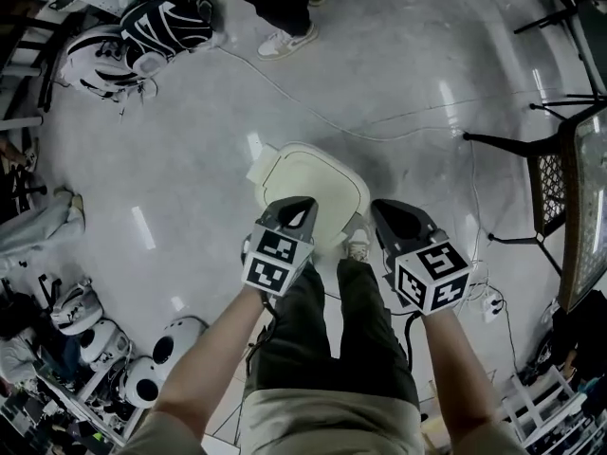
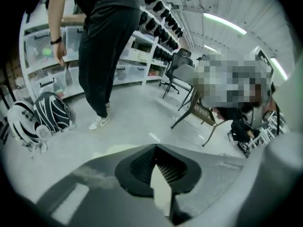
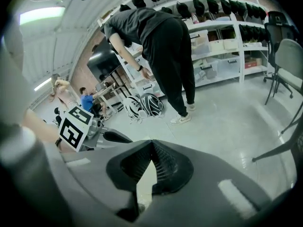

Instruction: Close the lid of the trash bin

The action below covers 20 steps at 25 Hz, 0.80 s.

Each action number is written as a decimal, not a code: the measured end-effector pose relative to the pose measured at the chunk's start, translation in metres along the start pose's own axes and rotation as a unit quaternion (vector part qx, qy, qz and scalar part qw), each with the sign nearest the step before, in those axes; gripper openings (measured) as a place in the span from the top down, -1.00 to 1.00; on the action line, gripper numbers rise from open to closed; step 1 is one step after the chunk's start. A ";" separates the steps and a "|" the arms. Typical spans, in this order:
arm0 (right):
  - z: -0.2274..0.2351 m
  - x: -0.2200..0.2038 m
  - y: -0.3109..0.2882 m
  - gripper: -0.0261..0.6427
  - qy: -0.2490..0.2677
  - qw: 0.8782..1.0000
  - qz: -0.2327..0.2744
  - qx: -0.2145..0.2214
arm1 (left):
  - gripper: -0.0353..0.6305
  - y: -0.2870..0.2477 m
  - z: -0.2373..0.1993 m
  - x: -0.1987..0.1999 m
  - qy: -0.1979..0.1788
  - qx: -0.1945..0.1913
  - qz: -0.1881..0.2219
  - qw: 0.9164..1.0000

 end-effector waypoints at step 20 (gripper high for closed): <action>-0.195 0.220 0.247 0.91 0.168 0.957 0.226 0.072 | 0.89 0.323 0.093 0.190 -0.120 0.135 0.235 0.955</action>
Point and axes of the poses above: the fingertips, and each gripper's own axes: y backward along the fingers, z to its right, x out of its top, the point moved 8 cm from there along y, backward along the fingers, and after that the axes turned 1 degree about -x, right-handed, at the moved point
